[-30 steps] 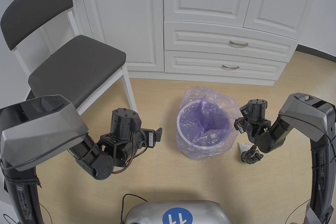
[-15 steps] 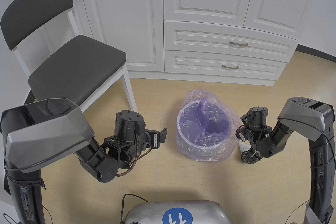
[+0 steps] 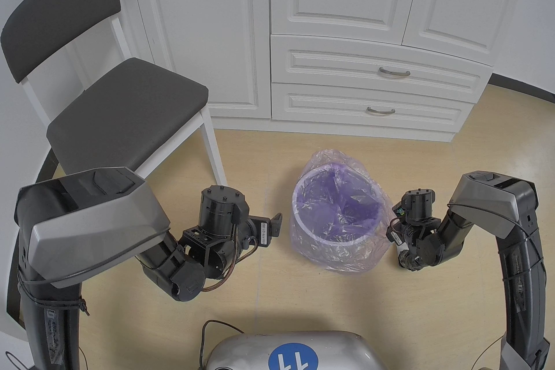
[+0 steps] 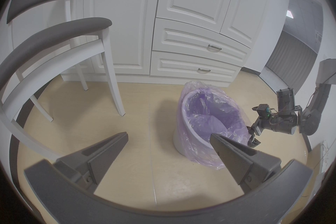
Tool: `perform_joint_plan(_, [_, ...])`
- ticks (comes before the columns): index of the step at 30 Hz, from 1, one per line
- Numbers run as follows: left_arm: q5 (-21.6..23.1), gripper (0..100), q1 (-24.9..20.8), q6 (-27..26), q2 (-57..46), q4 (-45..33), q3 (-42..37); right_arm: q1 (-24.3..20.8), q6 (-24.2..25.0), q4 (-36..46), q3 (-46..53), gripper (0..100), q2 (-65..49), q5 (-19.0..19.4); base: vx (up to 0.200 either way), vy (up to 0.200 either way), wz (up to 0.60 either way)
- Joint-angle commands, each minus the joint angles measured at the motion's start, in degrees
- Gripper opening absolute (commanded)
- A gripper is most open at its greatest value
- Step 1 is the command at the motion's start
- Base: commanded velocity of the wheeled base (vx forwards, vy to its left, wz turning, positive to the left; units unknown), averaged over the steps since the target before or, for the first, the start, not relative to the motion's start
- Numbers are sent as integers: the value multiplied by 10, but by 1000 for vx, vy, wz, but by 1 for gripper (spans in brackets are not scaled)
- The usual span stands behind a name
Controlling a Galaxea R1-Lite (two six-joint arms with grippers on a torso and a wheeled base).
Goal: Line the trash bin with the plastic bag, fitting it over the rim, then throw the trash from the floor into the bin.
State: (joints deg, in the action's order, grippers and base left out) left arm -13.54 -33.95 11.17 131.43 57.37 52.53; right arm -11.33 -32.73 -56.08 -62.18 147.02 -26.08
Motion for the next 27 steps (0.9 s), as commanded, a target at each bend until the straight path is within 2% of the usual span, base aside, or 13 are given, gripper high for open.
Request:
perform_joint_plan(1, [-1,100,-5,0,7,-2,7,5,0,6,-22,100,25,13,0,0,0])
perform_joint_plan(2, [-1,100,-6,0,6,-2,8,10,1,7,-33,100,29,30,0,0,0])
perform_joint_plan(10, [-1,100,-9,0,8,-4,19,22,3,13,-114,100,68,49,0,0,0])
perform_joint_plan(14, [-2,100,-15,-4,16,-7,31,37,0,32,-231,100,127,52,0,0,0])
perform_joint_plan(18, [-1,100,-16,-15,25,-6,40,42,1,58,-251,100,136,79,0,0,0])
perform_joint_plan(20, [-1,100,-20,-17,36,-8,54,48,3,69,-253,100,137,106,0,0,0])
perform_joint_plan(27, [0,100,-30,-23,49,-10,71,51,5,77,-248,100,136,137,0,0,0])
